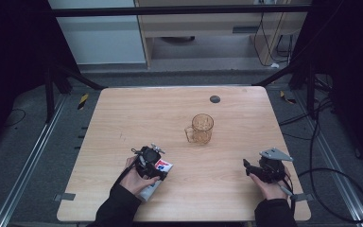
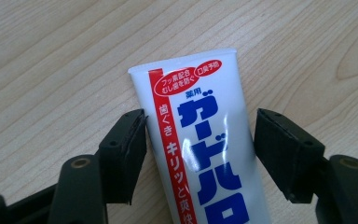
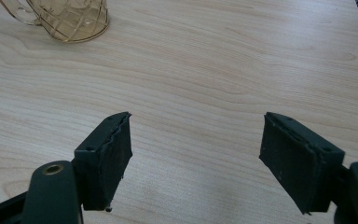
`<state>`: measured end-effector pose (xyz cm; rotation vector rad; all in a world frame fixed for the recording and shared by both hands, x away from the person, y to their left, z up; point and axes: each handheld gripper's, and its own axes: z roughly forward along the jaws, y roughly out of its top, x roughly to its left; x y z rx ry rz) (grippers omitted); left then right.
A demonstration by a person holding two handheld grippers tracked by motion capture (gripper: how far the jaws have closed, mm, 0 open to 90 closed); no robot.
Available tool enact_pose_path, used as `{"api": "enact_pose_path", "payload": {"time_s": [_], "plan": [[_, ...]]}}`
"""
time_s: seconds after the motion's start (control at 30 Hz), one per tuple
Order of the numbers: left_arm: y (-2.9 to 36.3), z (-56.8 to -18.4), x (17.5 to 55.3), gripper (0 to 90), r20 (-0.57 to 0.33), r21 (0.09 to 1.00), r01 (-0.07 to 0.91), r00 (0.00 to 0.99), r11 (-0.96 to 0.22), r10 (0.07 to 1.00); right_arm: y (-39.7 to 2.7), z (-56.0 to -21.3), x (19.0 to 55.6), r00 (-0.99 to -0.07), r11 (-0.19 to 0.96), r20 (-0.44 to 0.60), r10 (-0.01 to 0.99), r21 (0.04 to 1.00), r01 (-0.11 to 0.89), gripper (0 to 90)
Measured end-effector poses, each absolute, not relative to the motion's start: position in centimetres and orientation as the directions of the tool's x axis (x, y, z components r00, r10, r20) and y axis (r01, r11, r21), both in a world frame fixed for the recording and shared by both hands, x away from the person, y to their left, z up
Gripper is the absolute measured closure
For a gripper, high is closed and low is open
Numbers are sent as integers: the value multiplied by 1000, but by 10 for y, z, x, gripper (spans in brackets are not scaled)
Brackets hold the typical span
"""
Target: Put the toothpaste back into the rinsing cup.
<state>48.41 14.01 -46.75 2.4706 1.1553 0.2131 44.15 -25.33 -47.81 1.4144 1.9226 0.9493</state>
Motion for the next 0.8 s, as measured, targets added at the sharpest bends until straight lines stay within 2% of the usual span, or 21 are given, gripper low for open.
{"api": "enact_pose_path", "payload": {"time_s": [0.5, 0.8], "plan": [[137, -474, 486, 313, -30, 394, 716, 636, -576, 771, -253, -478, 442, -281, 186, -25, 959, 804, 564, 245], [134, -472, 484, 390, -25, 383, 729, 622, -567, 783, -253, -478, 442, -280, 187, -27, 960, 805, 563, 246]]}}
